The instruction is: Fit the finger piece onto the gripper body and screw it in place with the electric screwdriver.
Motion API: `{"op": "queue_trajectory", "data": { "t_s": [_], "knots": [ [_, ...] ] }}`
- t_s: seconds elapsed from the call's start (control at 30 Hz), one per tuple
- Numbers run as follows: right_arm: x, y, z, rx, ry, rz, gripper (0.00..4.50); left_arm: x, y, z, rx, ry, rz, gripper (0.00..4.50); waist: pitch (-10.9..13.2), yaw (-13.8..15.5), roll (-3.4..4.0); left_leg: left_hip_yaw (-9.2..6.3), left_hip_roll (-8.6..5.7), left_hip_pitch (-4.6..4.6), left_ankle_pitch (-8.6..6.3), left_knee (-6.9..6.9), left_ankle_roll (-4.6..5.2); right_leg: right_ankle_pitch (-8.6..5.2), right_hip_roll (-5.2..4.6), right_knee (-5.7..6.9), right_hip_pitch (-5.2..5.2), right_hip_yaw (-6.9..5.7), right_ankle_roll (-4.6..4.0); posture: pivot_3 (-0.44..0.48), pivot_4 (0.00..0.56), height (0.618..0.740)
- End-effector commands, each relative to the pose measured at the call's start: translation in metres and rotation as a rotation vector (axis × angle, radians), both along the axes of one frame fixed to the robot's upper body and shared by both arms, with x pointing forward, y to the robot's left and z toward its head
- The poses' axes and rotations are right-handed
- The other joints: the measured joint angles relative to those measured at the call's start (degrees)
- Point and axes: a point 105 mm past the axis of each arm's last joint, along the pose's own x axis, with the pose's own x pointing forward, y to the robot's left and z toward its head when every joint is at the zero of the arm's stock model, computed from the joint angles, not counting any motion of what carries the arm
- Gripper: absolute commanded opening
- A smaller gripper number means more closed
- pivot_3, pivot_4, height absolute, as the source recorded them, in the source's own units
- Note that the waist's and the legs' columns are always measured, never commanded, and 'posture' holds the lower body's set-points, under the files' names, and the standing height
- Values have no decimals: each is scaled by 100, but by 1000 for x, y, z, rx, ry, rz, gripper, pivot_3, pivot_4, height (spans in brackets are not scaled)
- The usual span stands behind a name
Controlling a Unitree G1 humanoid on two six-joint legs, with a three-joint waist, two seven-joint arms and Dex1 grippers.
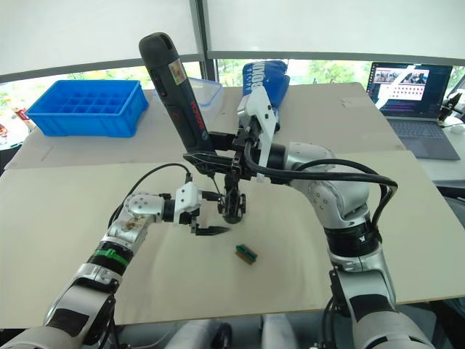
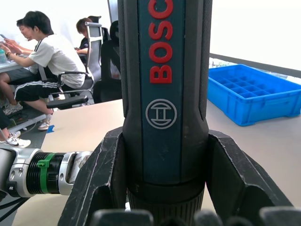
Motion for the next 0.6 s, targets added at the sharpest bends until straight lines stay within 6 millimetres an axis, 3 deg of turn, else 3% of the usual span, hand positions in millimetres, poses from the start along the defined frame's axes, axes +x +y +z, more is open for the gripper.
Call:
{"op": "queue_trajectory", "data": {
  "t_s": [0.03,0.6],
  "knots": [
    [-11,-3,22,53,-107,18,1912,2,-5,13,-14,-56,-19,4500,0,0,0,0,0,0,0,0,0,0,0,0,0,0,0,0,150,740],
    [-11,-2,21,57,-105,24,1912,2,-5,13,-16,-60,-17,4500,0,-1,0,0,0,0,0,0,0,0,0,0,0,0,0,0,150,740]
  ]
}}
